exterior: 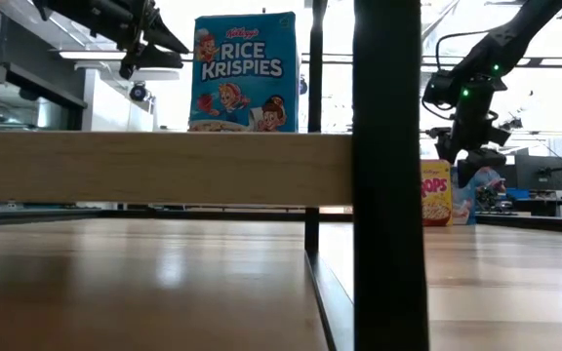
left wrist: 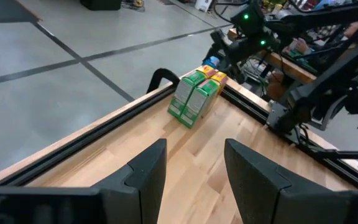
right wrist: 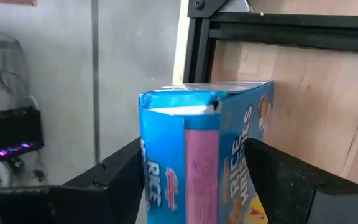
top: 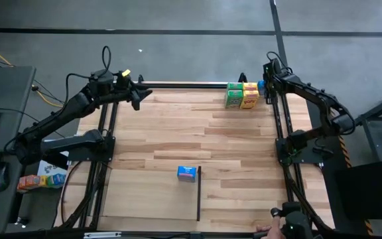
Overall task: Stack cereal on shelf
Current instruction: Put the blue cereal box on the shelf aligned with the blue cereal box
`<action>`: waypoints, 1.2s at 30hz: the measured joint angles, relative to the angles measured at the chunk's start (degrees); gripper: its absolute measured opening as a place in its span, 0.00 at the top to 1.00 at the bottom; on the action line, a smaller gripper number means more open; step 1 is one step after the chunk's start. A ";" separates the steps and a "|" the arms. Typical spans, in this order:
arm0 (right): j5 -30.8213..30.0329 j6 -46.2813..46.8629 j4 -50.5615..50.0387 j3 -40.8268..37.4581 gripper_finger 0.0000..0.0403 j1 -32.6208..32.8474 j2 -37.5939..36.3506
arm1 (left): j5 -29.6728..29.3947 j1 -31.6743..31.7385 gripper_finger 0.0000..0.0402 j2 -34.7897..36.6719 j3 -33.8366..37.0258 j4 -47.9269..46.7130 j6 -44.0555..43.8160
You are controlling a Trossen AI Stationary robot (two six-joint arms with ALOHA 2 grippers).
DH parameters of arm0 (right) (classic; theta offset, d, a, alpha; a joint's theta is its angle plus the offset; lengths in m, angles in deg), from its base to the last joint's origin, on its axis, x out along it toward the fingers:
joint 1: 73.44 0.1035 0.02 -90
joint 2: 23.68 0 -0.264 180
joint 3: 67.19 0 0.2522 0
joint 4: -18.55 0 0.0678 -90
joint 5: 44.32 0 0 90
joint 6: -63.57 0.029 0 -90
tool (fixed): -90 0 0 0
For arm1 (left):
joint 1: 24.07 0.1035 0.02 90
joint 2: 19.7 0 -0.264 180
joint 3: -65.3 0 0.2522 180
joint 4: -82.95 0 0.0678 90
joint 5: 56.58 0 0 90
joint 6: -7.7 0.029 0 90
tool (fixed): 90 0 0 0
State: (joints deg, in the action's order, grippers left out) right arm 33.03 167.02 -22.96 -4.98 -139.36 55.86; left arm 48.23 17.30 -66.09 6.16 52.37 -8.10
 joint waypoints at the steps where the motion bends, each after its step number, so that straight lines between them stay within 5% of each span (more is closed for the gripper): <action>1: 0.57 -0.63 -0.03 0.00 0.38 -0.12 0.50 | 0.02 0.00 0.61 0.00 0.00 0.00 -0.04; 7: 1.97 -2.55 -0.29 0.00 0.43 -0.12 1.68 | 0.02 0.00 0.61 0.00 0.00 -0.02 -0.06; 19: 0.53 -12.01 -0.38 -0.09 0.78 -0.10 -4.38 | 0.06 1.23 0.62 2.14 -3.26 0.21 1.68; 26: -1.25 -23.79 -0.47 -0.09 0.80 1.53 -15.30 | 0.38 2.51 0.62 3.91 -11.70 0.58 6.56; 31: -3.61 -33.37 2.69 -0.09 0.80 5.46 -24.22 | 5.97 2.51 0.62 5.13 -12.49 5.01 7.46; 36: 3.24 -46.75 15.90 -0.09 0.80 12.36 -30.39 | 10.37 2.49 0.62 5.42 -10.10 9.85 1.85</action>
State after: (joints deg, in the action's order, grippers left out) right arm 36.27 120.28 -7.06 -5.07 -127.00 25.47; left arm 58.60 19.79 -60.67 -3.94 62.22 -6.25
